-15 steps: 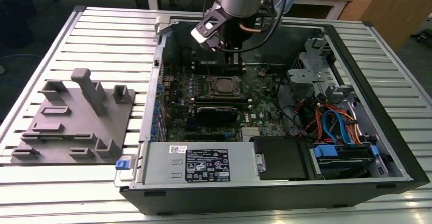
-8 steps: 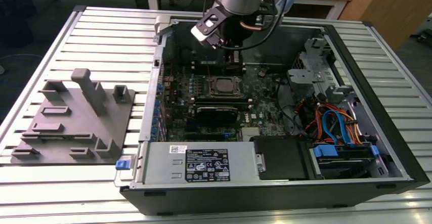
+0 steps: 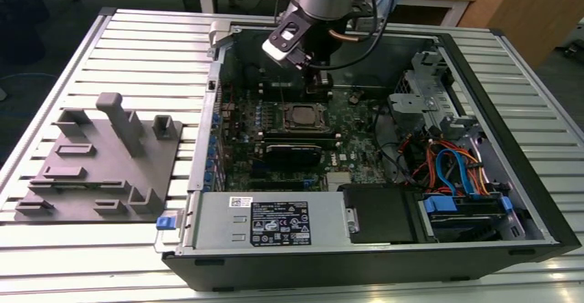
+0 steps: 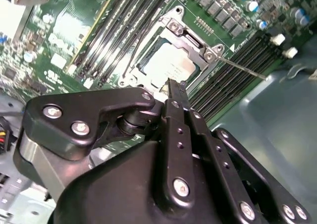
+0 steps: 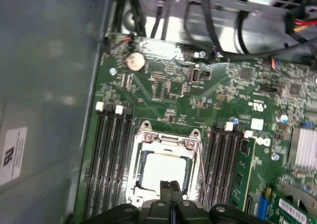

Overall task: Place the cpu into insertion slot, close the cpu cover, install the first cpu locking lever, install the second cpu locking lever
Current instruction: 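Install the first cpu locking lever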

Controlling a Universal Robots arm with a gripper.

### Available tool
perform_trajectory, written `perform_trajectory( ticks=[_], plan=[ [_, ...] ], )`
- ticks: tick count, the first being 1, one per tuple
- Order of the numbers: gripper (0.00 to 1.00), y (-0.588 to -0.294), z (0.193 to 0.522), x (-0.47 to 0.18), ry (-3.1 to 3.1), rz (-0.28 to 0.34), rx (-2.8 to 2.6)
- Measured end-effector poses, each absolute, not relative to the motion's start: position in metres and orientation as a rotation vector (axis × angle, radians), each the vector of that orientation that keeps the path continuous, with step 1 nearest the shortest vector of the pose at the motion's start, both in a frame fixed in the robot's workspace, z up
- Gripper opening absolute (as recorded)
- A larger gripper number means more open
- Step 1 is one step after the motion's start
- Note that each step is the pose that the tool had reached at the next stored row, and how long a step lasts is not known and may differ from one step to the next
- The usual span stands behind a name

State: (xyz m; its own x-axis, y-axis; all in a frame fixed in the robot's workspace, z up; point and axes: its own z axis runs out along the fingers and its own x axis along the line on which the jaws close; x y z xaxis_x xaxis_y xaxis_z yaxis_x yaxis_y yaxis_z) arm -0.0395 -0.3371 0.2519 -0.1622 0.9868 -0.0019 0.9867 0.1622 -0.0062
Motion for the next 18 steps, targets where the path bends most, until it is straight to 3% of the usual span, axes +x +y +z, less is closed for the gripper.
perform_trajectory(
  ticks=[18],
  plan=[
    [0.10, -0.3368, 0.2519, -0.0395, -2.533, 0.010, -1.854]
  ],
)
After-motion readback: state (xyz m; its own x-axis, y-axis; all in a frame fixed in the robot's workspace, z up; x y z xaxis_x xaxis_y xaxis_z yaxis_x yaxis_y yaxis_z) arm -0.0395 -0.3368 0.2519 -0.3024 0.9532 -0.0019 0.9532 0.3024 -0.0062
